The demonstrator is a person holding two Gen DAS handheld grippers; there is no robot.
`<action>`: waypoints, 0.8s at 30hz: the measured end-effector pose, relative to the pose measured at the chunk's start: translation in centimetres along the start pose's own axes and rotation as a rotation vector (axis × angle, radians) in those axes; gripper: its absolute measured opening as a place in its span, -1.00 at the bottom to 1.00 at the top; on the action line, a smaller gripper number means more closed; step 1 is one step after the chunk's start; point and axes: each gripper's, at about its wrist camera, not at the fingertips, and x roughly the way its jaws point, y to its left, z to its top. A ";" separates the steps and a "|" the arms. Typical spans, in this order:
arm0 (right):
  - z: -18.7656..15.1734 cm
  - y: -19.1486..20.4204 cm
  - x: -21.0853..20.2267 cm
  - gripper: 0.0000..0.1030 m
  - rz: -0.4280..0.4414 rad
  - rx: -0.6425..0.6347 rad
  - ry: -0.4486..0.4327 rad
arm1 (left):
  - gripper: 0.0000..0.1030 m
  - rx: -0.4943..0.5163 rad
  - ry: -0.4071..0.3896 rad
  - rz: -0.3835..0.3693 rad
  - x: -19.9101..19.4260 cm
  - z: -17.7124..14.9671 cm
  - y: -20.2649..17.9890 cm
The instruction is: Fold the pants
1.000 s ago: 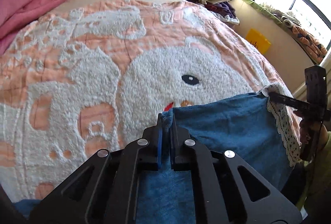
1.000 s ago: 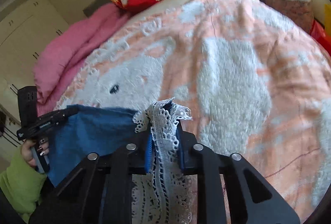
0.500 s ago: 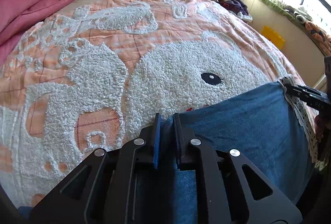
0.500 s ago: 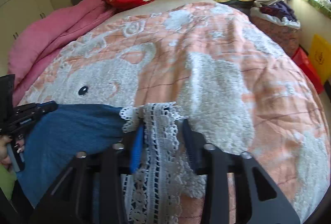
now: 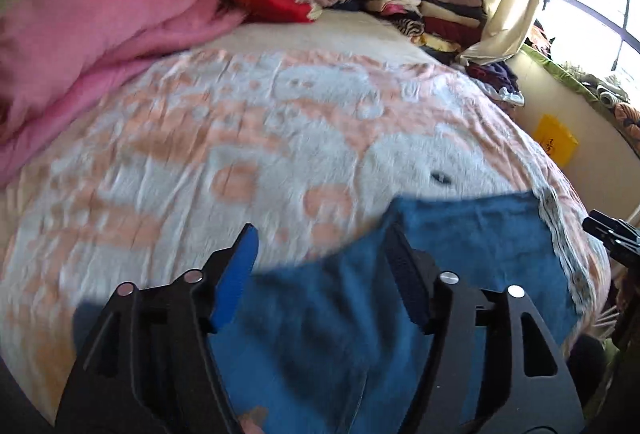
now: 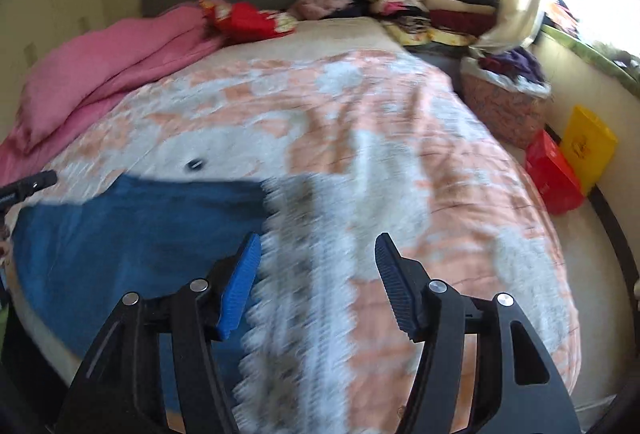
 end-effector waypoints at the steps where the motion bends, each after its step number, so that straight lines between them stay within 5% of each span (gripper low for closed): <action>1: -0.4 1.3 0.2 0.14 0.030 -0.031 0.020 | 0.20 -0.005 0.024 0.009 0.0 -0.9 0.2; 3: -0.7 3.2 0.9 0.70 0.063 -0.066 0.043 | 0.23 0.013 0.070 0.018 0.5 -2.0 0.1; 7: -1.1 7.5 3.4 0.70 0.082 -0.192 0.099 | 0.33 0.103 0.125 0.128 2.5 -3.6 -0.6; 9: -1.4 7.8 5.2 0.70 -0.004 -0.217 0.160 | 0.42 0.120 0.141 0.185 3.1 -4.2 0.0; 11: -2.0 6.7 6.4 0.70 -0.081 -0.201 0.209 | 0.46 0.088 0.137 0.164 3.3 -4.4 1.1; 15: -2.6 3.8 6.3 0.70 -0.036 -0.070 0.209 | 0.46 0.067 0.124 0.131 3.0 -4.7 2.0; 24: -2.3 4.2 2.6 0.73 -0.031 -0.055 0.118 | 0.61 0.035 0.064 0.087 -0.1 -3.7 1.4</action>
